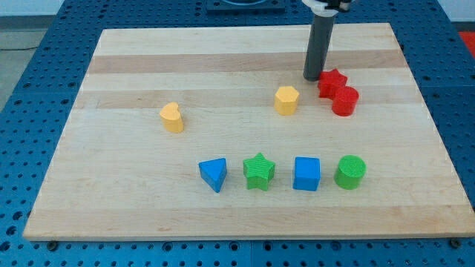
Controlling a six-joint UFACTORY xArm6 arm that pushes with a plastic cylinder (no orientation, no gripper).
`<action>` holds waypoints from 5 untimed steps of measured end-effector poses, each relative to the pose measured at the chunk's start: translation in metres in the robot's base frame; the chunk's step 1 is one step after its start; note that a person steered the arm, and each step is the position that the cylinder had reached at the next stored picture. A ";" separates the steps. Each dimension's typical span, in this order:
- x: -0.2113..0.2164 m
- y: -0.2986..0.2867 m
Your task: Push the yellow hexagon into the yellow heart
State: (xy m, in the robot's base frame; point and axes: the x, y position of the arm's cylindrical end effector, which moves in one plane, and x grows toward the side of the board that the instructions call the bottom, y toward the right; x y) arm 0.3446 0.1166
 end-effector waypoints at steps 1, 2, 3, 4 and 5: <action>0.016 -0.001; 0.029 -0.010; 0.042 -0.021; 0.053 -0.045; 0.063 -0.068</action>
State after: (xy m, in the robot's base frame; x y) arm 0.4073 0.0484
